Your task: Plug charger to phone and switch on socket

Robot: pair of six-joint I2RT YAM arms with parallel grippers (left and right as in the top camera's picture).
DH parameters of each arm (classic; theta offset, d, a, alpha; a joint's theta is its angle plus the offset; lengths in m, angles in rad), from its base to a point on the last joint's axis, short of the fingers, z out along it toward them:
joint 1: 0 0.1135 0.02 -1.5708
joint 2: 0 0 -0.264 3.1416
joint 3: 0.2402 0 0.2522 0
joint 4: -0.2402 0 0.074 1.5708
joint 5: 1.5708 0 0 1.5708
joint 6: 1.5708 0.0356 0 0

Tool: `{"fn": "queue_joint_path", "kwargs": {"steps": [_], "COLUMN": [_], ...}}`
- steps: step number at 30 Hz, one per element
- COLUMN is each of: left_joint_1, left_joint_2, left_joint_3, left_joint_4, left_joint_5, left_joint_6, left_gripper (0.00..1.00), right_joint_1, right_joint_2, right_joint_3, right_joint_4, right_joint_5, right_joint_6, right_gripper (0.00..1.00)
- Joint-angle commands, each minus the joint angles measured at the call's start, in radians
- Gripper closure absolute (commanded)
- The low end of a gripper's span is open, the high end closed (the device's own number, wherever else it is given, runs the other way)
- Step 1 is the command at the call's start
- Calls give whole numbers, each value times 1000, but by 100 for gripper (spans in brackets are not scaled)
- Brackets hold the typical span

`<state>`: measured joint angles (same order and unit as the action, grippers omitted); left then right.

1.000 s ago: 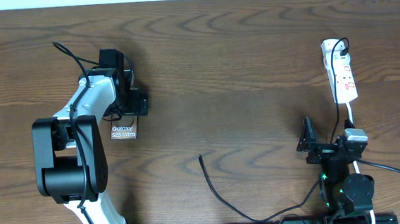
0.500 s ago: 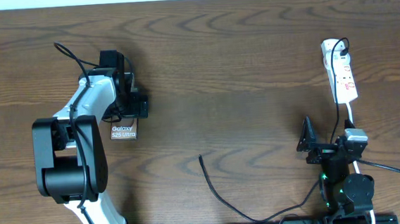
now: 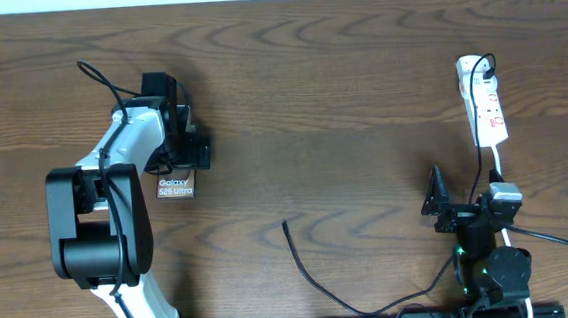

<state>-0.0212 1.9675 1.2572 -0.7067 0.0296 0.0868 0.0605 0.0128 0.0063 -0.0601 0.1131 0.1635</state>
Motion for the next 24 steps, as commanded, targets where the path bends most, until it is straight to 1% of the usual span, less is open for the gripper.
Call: {"fn": "queue_joint_path", "kwargs": {"steps": [1,20,24], "left_joint_1": [5,5,5], "left_joint_2": [47,47,47], "left_joint_3": [-12,-12,-12], "left_joint_4": [-15,32,35], "left_joint_5": [-23,-23,-23], "left_joint_6": [18,18,38], "left_gripper": [2,2,2], "right_joint_1": [5,5,5], "right_joint_2": [-6,-6,-6], "right_joint_3": [-1,-1,-1], "right_joint_4": [-4,-4,-4], "right_joint_5": [11,11,11], "right_joint_6": [-15,-15,-15], "right_gripper": [1,1,1]}}
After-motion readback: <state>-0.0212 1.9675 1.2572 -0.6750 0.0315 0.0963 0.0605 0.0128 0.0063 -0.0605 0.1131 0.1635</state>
